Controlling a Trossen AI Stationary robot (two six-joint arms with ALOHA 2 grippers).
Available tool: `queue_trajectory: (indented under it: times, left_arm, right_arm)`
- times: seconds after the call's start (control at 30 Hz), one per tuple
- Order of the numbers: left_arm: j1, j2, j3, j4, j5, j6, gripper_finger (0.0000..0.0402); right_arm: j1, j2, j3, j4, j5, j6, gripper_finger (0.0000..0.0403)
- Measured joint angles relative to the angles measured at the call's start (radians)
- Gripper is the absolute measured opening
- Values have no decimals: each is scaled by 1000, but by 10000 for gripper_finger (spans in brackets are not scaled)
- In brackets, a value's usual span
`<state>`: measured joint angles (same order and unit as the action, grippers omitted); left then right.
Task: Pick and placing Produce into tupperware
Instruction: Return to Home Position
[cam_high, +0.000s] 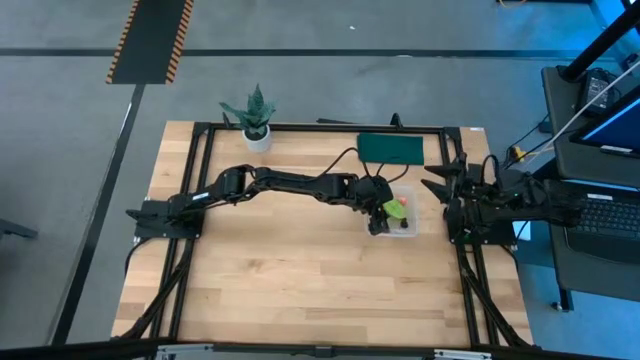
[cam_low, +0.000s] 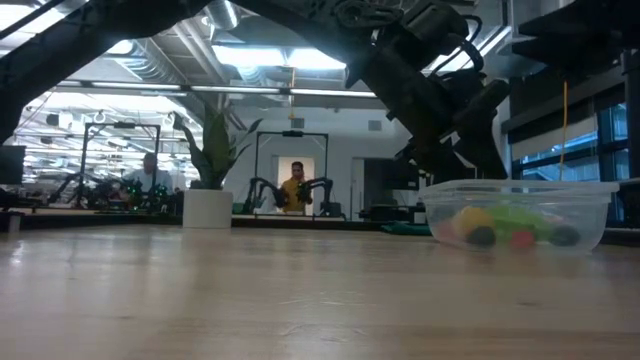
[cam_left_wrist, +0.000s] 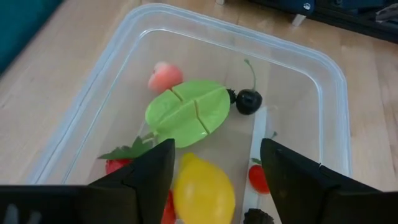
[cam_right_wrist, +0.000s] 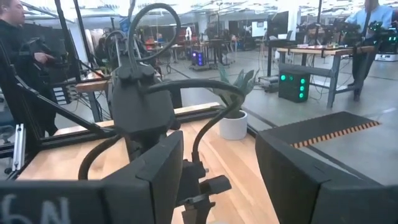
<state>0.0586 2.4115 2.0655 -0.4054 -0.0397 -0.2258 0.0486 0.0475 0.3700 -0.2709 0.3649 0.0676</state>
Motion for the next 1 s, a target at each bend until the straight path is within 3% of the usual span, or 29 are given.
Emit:
queue_trajectory:
  times: [0.23,0.4,0.7,0.83,0.9,1.0]
  left_arm:
    - [19,-27,0,-25,5,41,270]
    - [44,-161,0,-122,-1,130,280]
    - [81,-559,1,-172,-34,289,281]
    - [94,-762,1,-249,-41,312,281]
    - [83,-853,2,-303,-95,321,281]
    - [28,-948,2,-404,-257,343,281]
  right_arm:
    - [0,0,-1,0,0,1,204]
    - [0,0,-1,1,0,4,204]
    - [0,0,-1,-2,1,2,204]
    - [0,0,-1,-2,73,-2,204]
    - [0,0,-1,-2,136,-23,204]
    - [0,2,-1,-5,231,-31,204]
